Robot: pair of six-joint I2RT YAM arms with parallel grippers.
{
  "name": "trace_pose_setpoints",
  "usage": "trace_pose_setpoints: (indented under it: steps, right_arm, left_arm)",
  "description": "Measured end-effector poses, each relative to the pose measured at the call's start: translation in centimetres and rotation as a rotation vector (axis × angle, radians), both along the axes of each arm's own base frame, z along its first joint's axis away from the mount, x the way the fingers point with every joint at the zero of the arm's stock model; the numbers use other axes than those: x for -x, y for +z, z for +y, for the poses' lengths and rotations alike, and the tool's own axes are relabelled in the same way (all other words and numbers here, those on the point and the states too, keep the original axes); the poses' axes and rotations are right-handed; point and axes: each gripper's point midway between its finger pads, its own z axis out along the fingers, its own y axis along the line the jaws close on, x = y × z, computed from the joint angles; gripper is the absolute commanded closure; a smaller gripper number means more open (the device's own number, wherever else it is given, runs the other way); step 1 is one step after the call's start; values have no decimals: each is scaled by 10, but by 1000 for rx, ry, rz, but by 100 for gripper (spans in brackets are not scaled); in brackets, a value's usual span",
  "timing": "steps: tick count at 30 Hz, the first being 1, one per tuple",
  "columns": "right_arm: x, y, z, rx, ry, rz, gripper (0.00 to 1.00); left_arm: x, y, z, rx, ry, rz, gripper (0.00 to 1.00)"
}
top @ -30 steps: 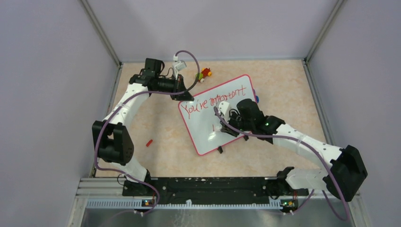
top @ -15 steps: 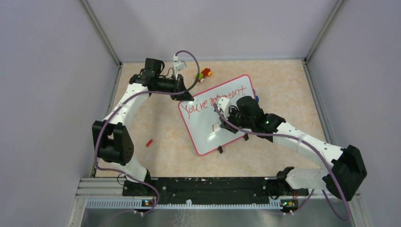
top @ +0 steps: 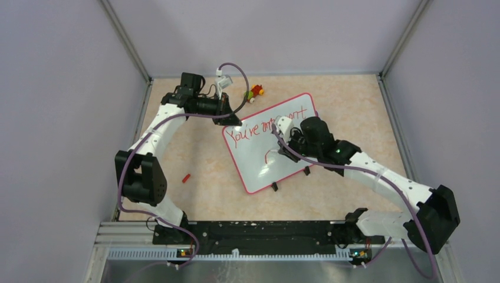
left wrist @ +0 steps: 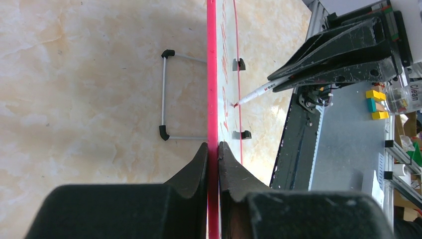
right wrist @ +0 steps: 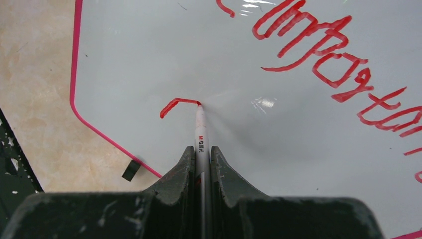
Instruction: Write a sentence on the whiteboard
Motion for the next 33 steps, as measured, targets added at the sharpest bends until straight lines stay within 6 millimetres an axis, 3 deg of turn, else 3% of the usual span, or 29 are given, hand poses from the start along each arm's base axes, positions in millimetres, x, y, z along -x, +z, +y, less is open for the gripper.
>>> trace_pose_setpoints:
  steps: [9, 23, 33]
  right_arm:
    - [-2, 0, -6, 5, -9, -8, 100]
    - [25, -36, -14, 74, 59, 94, 100]
    - [19, -28, -21, 67, 27, 88, 100]
  left_arm:
    - [0, -1, 0, 0, 0, 2, 88]
    - [0, -1, 0, 0, -1, 5, 88]
    - [0, -1, -1, 3, -3, 6, 88]
